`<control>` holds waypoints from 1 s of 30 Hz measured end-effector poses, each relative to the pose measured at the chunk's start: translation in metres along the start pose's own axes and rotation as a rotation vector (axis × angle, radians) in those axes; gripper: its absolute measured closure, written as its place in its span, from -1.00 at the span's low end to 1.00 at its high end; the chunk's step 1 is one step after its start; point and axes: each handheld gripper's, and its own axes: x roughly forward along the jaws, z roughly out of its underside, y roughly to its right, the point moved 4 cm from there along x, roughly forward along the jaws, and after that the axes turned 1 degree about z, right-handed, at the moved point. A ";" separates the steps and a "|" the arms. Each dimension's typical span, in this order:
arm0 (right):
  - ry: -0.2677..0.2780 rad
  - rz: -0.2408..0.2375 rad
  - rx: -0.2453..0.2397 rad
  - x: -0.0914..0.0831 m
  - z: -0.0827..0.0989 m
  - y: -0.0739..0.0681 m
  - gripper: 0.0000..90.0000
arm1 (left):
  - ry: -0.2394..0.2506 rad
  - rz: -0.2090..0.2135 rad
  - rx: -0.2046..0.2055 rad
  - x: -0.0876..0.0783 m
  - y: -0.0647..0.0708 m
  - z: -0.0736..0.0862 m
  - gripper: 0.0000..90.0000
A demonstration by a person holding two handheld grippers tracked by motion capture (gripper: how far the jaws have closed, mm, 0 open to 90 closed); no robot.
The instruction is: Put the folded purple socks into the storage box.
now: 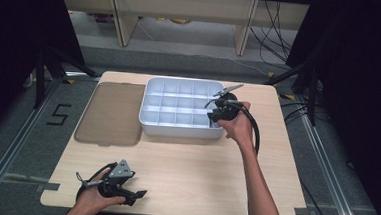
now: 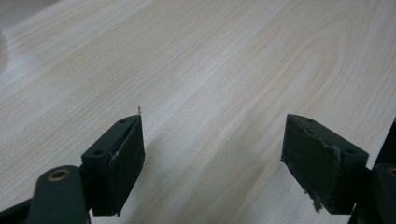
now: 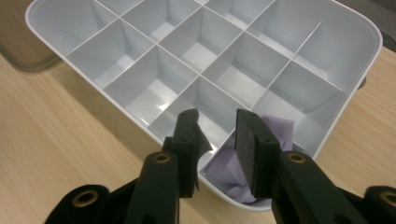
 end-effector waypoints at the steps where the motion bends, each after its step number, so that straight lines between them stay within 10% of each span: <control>1: -0.006 0.004 -0.010 -0.002 0.001 0.000 0.53 | 0.000 0.007 -0.001 0.000 0.000 0.000 -0.54; 30: 0.093 -0.059 -0.009 -0.011 0.028 -0.031 0.06 | 0.016 -0.004 -0.013 -0.001 0.000 -0.001 -0.54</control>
